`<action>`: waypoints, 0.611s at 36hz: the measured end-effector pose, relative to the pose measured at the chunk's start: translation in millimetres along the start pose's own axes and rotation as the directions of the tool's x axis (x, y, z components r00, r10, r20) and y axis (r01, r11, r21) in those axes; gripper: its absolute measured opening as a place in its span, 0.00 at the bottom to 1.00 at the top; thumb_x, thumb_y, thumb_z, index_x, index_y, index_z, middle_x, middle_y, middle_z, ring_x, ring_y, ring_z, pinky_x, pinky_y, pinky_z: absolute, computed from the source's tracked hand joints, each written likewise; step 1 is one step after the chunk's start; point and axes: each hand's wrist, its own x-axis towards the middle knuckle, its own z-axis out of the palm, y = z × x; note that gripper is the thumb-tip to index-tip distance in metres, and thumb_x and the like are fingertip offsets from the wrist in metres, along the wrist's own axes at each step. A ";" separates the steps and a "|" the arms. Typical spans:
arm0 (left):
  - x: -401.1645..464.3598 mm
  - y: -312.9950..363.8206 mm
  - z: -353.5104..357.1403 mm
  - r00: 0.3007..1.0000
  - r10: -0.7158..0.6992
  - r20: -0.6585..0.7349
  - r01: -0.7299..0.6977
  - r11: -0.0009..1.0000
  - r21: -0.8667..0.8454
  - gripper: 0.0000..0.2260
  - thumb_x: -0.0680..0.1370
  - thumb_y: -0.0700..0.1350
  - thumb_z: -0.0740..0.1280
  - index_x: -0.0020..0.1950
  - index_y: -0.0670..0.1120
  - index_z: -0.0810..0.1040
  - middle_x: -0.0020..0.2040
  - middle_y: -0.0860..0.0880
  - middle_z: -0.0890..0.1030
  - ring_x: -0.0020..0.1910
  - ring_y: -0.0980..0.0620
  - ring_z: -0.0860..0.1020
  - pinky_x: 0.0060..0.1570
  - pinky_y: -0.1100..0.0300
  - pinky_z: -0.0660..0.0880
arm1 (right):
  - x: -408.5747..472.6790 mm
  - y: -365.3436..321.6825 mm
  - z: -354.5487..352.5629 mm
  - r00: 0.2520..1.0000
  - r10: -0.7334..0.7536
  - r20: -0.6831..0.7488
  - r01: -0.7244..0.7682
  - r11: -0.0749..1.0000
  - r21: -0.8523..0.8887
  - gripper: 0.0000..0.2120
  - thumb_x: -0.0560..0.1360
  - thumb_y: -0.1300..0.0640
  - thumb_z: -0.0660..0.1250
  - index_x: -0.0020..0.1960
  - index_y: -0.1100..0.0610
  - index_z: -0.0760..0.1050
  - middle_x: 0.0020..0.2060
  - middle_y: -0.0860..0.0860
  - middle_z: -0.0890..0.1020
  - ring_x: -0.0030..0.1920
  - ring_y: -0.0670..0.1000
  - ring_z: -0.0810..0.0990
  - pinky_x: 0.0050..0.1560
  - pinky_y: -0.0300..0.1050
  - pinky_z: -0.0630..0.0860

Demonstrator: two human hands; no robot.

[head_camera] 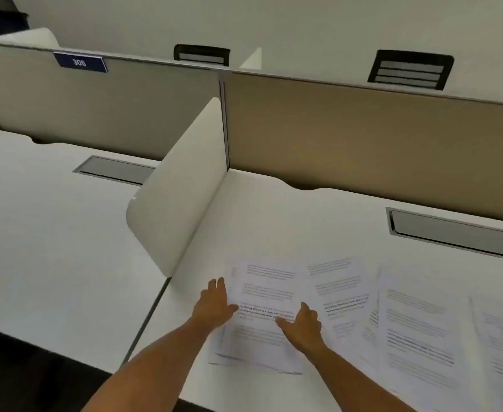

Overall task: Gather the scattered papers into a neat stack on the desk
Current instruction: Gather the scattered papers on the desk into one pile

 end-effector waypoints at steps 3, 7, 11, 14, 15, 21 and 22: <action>1.9 -4.0 13.5 0.996 -0.093 -0.015 0.092 0.992 -0.082 0.38 0.77 0.55 0.70 0.77 0.39 0.56 0.74 0.39 0.64 0.71 0.39 0.68 0.69 0.46 0.70 | -1.4 7.4 15.1 0.991 0.132 -0.015 -0.132 0.991 0.020 0.47 0.73 0.40 0.70 0.79 0.61 0.50 0.76 0.61 0.60 0.75 0.64 0.60 0.75 0.58 0.60; 5.0 -4.6 34.4 0.970 -0.245 -0.004 0.240 0.951 -0.194 0.40 0.74 0.58 0.72 0.76 0.38 0.58 0.73 0.39 0.65 0.71 0.38 0.68 0.69 0.45 0.70 | -3.3 14.5 31.4 0.966 0.256 0.022 -0.256 0.967 -0.002 0.53 0.72 0.38 0.70 0.80 0.62 0.44 0.79 0.61 0.53 0.78 0.64 0.53 0.76 0.57 0.57; 7.9 -4.2 49.9 0.949 -0.310 -0.051 0.297 0.939 -0.174 0.40 0.73 0.59 0.73 0.75 0.39 0.61 0.73 0.40 0.65 0.70 0.38 0.66 0.65 0.44 0.74 | -1.2 12.8 41.8 0.957 0.290 -0.007 -0.289 0.957 0.012 0.55 0.73 0.39 0.69 0.80 0.63 0.38 0.79 0.60 0.48 0.78 0.64 0.49 0.76 0.57 0.57; 10.1 -0.4 54.3 0.934 -0.347 -0.084 0.324 0.923 -0.208 0.35 0.73 0.57 0.73 0.72 0.40 0.65 0.72 0.40 0.65 0.68 0.38 0.67 0.63 0.42 0.75 | 0.9 6.8 46.7 0.947 0.321 -0.009 -0.321 0.947 0.024 0.54 0.73 0.40 0.69 0.79 0.63 0.38 0.78 0.60 0.48 0.76 0.64 0.52 0.74 0.56 0.61; 10.7 1.6 53.9 0.927 -0.366 -0.081 0.337 0.908 -0.248 0.34 0.73 0.56 0.73 0.72 0.40 0.65 0.71 0.40 0.65 0.68 0.37 0.68 0.62 0.42 0.75 | 1.9 5.0 48.5 0.944 0.329 -0.006 -0.329 0.944 0.032 0.54 0.73 0.40 0.69 0.79 0.63 0.38 0.78 0.60 0.48 0.76 0.64 0.52 0.73 0.56 0.61; 17.4 -2.8 52.0 0.921 -0.387 -0.045 0.334 0.845 -0.418 0.34 0.75 0.51 0.74 0.72 0.37 0.63 0.70 0.36 0.65 0.64 0.35 0.74 0.62 0.44 0.75 | 5.9 -0.2 55.0 0.938 0.348 0.009 -0.347 0.936 0.059 0.54 0.71 0.42 0.72 0.79 0.64 0.42 0.76 0.60 0.53 0.73 0.63 0.58 0.72 0.55 0.63; 18.9 -5.4 52.2 0.922 -0.386 -0.036 0.329 0.828 -0.454 0.34 0.75 0.49 0.74 0.73 0.36 0.63 0.69 0.35 0.66 0.63 0.35 0.75 0.62 0.44 0.75 | 6.6 -0.6 55.2 0.936 0.351 0.008 -0.351 0.935 0.059 0.53 0.70 0.41 0.72 0.79 0.64 0.44 0.75 0.61 0.55 0.73 0.62 0.60 0.72 0.55 0.63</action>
